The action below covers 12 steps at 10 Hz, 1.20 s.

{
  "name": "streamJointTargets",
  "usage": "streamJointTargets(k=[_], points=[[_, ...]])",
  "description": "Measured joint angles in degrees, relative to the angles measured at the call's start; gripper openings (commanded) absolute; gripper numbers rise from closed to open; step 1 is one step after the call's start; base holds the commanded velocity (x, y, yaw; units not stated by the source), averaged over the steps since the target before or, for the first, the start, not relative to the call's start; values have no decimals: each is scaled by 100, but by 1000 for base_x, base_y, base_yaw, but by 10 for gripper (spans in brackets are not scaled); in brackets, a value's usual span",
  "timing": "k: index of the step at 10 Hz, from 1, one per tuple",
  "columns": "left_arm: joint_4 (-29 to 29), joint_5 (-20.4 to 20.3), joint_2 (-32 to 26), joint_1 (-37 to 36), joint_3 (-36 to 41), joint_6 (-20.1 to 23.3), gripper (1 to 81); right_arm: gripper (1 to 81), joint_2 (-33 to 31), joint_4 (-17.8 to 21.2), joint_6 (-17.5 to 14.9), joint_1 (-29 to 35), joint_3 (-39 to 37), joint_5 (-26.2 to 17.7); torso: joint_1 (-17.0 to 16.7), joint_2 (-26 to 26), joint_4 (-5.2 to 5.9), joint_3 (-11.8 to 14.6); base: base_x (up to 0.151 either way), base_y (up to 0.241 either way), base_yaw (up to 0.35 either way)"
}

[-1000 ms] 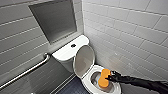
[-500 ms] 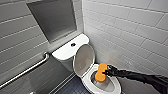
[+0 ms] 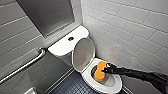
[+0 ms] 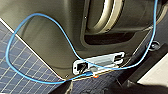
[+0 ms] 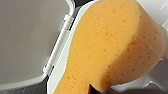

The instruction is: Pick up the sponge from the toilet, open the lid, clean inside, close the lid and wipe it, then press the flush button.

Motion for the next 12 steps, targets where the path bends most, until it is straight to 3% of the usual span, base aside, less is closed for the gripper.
streamJointTargets(k=[2,7,12], points=[[0,-20,55,-28,2,0,811,10,78,2,2,234,-6,74,182,-306,0,-31,0,0,0],[0,-16,55,-2,-2,0,811,10,577,-21,0,182,-574,30,230,-376,0,-33,0,0,0],[0,-20,61,30,-9,0,811,10,874,-183,-2,215,-963,89,234,-378,0,-278,0,0,0]])
